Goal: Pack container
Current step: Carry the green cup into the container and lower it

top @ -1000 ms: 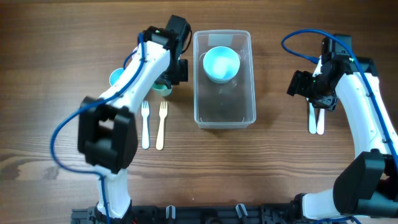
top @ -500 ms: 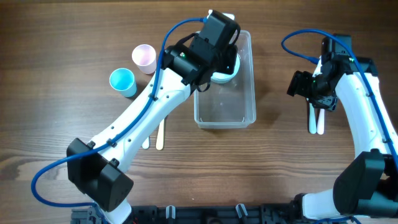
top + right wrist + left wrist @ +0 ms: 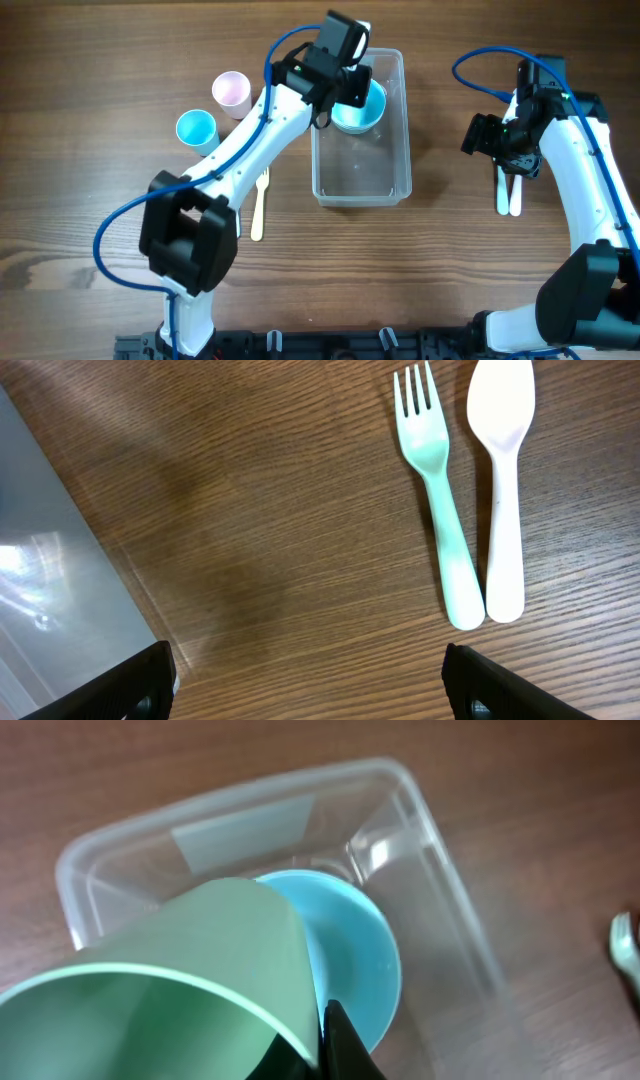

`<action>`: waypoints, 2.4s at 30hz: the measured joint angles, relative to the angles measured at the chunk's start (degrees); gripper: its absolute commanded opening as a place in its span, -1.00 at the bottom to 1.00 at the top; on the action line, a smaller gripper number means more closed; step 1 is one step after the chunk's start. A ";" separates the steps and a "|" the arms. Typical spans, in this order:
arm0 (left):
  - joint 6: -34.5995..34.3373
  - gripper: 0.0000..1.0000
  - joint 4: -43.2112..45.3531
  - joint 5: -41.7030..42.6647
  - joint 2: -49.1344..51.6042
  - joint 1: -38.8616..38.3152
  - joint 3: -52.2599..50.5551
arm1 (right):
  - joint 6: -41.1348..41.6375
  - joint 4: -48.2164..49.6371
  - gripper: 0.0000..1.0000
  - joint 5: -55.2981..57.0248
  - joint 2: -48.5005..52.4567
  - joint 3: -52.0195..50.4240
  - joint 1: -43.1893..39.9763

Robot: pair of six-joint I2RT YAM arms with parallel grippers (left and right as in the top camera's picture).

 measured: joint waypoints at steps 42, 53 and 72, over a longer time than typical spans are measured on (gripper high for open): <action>17.11 -0.92 -29.16 -1.57 9.42 -5.99 20.83 | 0.00 0.00 0.74 -0.63 0.00 0.00 0.00; 13.64 -0.90 -32.04 4.57 9.46 -9.44 21.18 | -0.02 0.00 0.75 -0.63 0.00 0.00 0.00; 13.05 0.99 -30.34 5.70 16.90 -11.04 20.37 | 0.00 0.00 0.76 -0.63 0.00 0.00 0.00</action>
